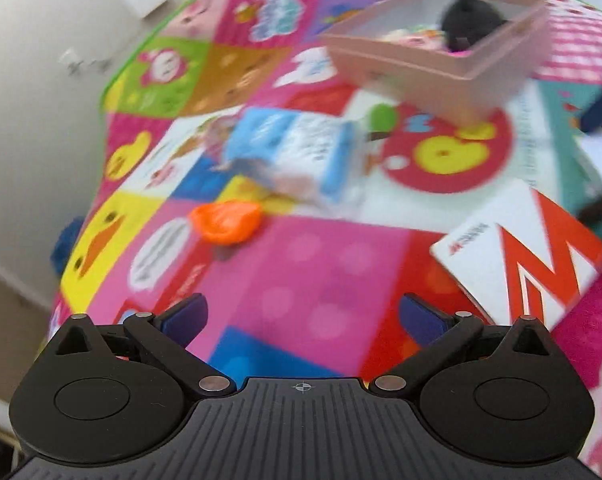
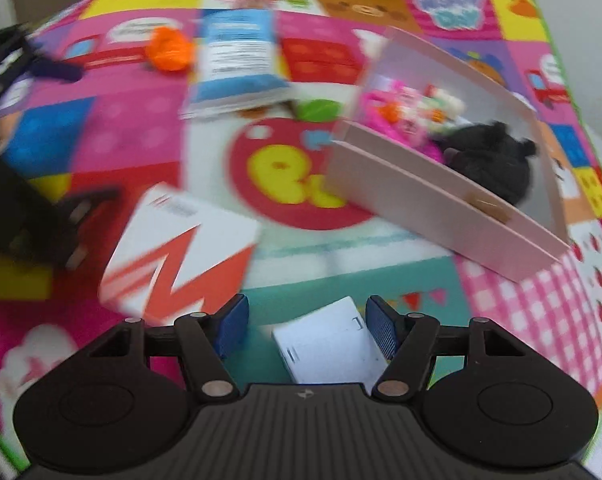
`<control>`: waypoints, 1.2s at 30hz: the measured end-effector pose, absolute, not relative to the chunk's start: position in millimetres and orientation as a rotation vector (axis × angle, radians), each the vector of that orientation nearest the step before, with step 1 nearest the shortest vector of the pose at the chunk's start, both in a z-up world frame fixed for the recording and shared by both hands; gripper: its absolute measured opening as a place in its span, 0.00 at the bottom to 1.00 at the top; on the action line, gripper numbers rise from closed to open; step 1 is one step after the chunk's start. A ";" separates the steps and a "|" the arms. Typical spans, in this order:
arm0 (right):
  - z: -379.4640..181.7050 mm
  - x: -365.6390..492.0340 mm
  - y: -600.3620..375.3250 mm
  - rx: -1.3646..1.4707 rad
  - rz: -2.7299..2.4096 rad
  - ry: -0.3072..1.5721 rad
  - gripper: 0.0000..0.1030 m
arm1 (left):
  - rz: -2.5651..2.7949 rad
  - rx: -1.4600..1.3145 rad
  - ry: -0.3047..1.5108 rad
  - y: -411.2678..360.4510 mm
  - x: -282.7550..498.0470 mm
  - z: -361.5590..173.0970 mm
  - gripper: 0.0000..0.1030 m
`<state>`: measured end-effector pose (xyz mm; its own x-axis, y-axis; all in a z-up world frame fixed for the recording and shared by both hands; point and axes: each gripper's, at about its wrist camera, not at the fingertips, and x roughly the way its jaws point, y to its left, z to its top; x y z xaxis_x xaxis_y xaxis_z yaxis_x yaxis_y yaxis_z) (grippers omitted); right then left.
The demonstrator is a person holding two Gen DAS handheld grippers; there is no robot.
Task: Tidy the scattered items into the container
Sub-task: 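Grasp the red-and-white M card with the left tool while the right tool holds the reader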
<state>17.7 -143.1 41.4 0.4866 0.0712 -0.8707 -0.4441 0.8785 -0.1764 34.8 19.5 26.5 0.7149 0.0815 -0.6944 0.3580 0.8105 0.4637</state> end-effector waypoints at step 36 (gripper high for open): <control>70.6 -11.6 -291.8 -0.033 0.153 0.893 0.97 | -0.274 0.036 0.877 50.1 53.0 45.5 1.00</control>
